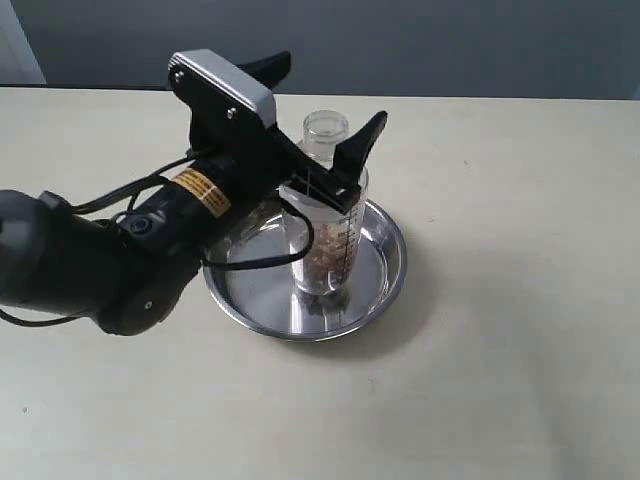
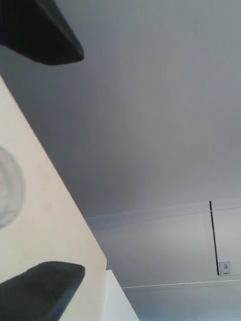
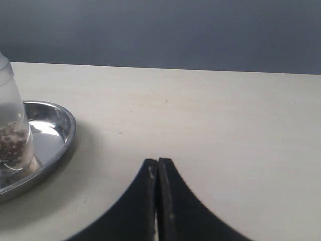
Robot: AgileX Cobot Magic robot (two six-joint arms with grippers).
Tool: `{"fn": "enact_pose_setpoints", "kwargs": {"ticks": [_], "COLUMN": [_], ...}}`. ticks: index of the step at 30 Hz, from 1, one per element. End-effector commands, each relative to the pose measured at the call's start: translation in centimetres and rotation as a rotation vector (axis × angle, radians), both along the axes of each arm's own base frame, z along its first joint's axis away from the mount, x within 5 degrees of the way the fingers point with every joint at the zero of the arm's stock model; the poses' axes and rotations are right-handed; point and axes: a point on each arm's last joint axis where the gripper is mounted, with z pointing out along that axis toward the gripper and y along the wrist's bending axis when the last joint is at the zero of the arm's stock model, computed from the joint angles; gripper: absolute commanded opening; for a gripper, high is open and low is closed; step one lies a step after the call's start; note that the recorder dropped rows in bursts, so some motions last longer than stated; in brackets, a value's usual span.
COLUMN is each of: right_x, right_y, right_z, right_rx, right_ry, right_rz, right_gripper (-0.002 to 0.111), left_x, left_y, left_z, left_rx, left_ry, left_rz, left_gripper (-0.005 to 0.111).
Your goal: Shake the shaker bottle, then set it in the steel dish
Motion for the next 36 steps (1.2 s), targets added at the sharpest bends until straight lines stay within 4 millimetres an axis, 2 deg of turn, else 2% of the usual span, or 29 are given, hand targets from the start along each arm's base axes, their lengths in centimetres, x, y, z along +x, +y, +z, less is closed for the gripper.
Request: {"fn": "enact_pose_setpoints", "kwargs": {"ticks": [1, 3, 4, 6, 7, 10, 11, 16, 20, 26, 33, 36], "right_x": [0.0, 0.0, 0.0, 0.0, 0.0, 0.0, 0.0, 0.0, 0.0, 0.0, 0.0, 0.0], "right_y": [0.0, 0.0, 0.0, 0.0, 0.0, 0.0, 0.0, 0.0, 0.0, 0.0, 0.0, 0.0], "right_z": [0.1, 0.1, 0.1, 0.1, 0.1, 0.1, 0.1, 0.1, 0.1, 0.1, 0.1, 0.1], "right_rx": [0.0, 0.0, 0.0, 0.0, 0.0, 0.0, 0.0, 0.0, 0.0, 0.0, 0.0, 0.0], "right_ry": [-0.016, -0.016, -0.016, -0.016, -0.016, -0.016, -0.016, -0.016, -0.016, -0.016, -0.016, -0.016], "right_rz": [0.003, 0.003, 0.003, 0.003, 0.003, 0.003, 0.003, 0.003, 0.003, 0.003, 0.003, 0.003], "right_gripper": [-0.001, -0.001, -0.001, -0.001, -0.001, -0.001, -0.001, -0.001, -0.001, -0.001, -0.001, -0.001], "left_x": [-0.7, -1.2, -1.5, -2.3, -2.9, -4.4, -4.8, -6.2, -7.1, -8.0, -9.4, -10.5], "left_y": [0.7, 1.0, 1.1, 1.0, 1.0, 1.0, 1.2, 2.5, 3.2, 3.9, 5.7, 6.7], "left_z": [3.1, 4.2, 4.8, 5.7, 6.4, 8.0, 8.6, 10.7, 12.0, 12.9, 13.5, 13.9], "left_rx": [0.034, 0.039, 0.048, 0.101, 0.118, 0.133, 0.125, 0.104, 0.114, 0.112, -0.02, 0.017], "left_ry": [-0.036, -0.02, -0.01, -0.001, -0.003, 0.007, 0.01, 0.062, 0.018, 0.032, 0.262, 0.271], "left_rz": [0.028, 0.023, 0.017, -0.036, -0.073, -0.165, -0.177, -0.153, -0.135, -0.134, -0.075, -0.06], "left_gripper": [0.102, 0.094, 0.086, 0.064, 0.045, 0.004, 0.001, 0.001, 0.001, 0.001, 0.001, 0.0]}}
